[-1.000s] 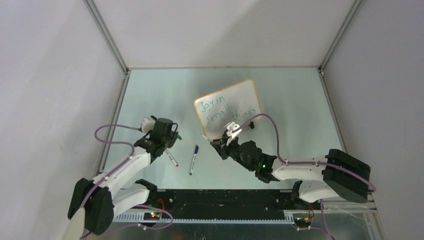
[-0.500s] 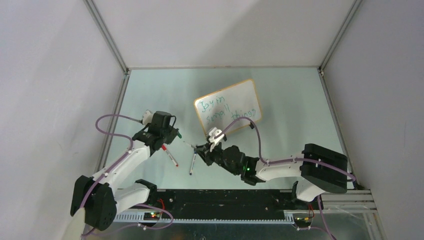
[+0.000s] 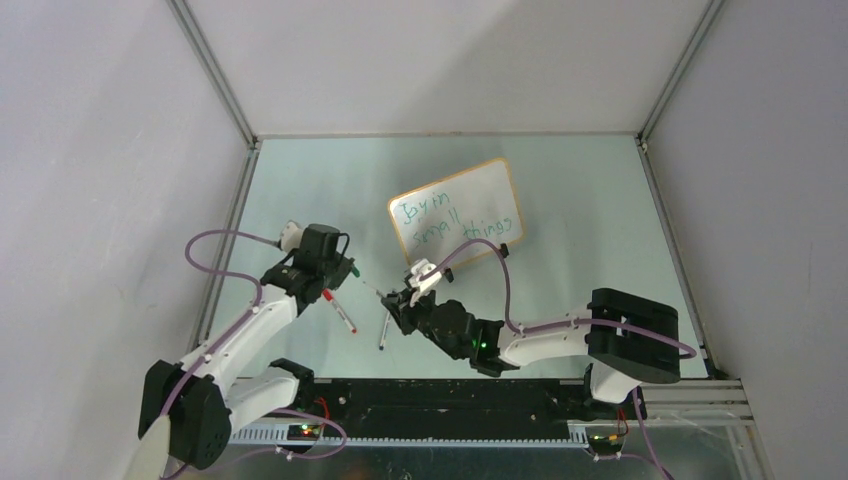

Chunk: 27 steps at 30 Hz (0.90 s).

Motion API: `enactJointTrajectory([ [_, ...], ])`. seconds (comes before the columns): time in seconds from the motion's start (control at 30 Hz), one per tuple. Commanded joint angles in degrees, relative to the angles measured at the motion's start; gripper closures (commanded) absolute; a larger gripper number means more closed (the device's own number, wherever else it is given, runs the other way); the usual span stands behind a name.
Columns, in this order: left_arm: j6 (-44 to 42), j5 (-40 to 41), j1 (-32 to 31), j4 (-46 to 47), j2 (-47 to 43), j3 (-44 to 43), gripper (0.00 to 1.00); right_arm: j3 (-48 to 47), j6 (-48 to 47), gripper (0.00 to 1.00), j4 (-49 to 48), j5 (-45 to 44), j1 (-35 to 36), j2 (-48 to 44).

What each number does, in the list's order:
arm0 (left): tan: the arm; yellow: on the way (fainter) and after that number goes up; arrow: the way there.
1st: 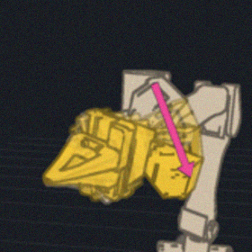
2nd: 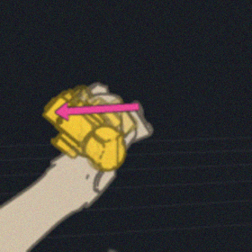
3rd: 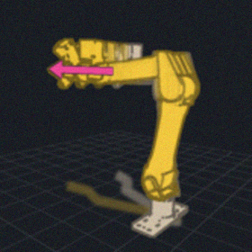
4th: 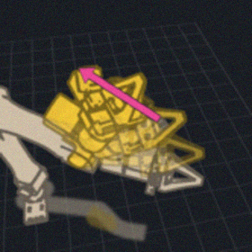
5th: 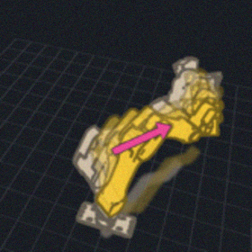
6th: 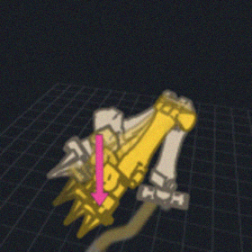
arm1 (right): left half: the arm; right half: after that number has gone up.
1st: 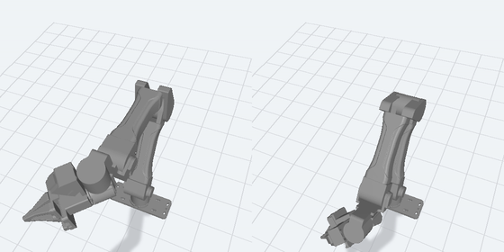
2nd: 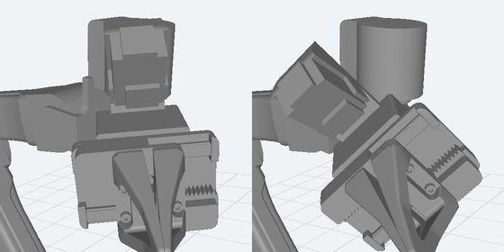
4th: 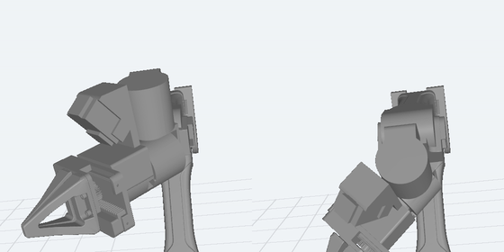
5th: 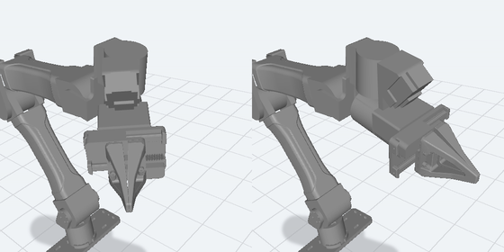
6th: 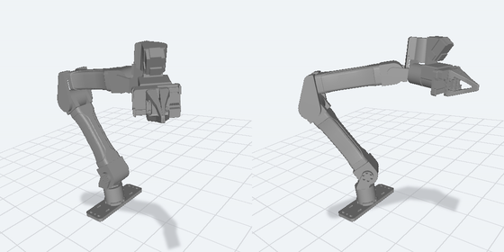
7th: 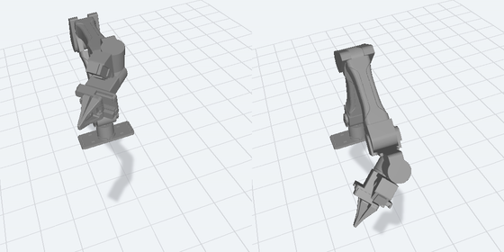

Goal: Write a sentence on the whiteboard
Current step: Close the whiteboard marker at the center of the board.

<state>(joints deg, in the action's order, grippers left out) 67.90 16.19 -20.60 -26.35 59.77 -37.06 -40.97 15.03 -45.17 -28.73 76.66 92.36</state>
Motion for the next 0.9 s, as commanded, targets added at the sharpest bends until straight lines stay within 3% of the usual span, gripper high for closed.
enactJointTrajectory([
  [0.0, -1.47, 1.35, 0.22, -0.2, -1.9, 1.04, 1.0, -1.48, 1.97, 1.0, 1.26, -1.57, -0.25, -0.92],
  [0.33, -2.76, -3.11, 0.3, 2.0, -5.49, 2.93, 1.0, -1.39, 3.48, 1.0, 3.84, 7.02, -3.57, -1.35],
  [0.87, -1.99, -6.1, 0.47, 3.17, -3.47, 2.69, 1.0, -2.86, 3.42, 1.0, 6.68, 9.99, -4.75, -0.71],
])
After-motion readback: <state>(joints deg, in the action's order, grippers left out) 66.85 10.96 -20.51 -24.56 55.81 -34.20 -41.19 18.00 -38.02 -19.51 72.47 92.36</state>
